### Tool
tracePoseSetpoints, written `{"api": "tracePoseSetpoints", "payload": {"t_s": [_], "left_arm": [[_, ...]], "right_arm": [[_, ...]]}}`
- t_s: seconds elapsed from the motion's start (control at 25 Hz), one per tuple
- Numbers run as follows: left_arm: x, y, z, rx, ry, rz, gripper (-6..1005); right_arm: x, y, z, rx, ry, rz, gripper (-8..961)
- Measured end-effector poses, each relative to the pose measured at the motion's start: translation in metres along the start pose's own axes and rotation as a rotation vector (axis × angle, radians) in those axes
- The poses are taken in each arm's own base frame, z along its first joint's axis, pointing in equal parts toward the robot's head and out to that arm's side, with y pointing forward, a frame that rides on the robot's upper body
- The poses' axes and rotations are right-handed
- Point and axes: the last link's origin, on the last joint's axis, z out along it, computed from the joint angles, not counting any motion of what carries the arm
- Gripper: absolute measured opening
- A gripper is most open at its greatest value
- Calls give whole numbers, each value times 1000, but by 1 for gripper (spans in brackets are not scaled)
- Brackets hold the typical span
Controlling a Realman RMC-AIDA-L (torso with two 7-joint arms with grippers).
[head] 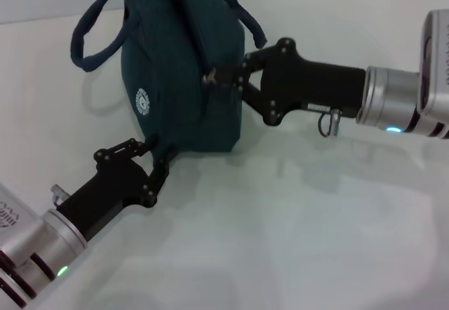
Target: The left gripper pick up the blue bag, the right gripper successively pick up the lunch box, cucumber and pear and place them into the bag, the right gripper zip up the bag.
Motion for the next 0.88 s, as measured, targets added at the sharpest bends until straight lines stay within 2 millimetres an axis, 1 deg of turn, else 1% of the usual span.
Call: {"api": "tracePoseSetpoints", "payload": {"t_s": [0.24, 0.52, 0.76, 0.8, 0.88], "left_arm": [[-2, 5, 2, -27, -14, 21, 277], [-2, 6, 0, -28, -9, 15, 220], [2, 8, 2, -24, 18, -6, 179], [3, 9, 3, -26, 27, -10, 134], [4, 9, 3, -27, 33, -11, 163]], "right_arm": [[-5, -7, 1, 70, -60, -23, 8], [-6, -5, 5, 53, -64, -30, 8], [-5, -4, 3, 54, -61, -26, 8], [-5, -4, 3, 54, -61, -26, 8], [-4, -2, 4, 51, -60, -24, 8]]}}
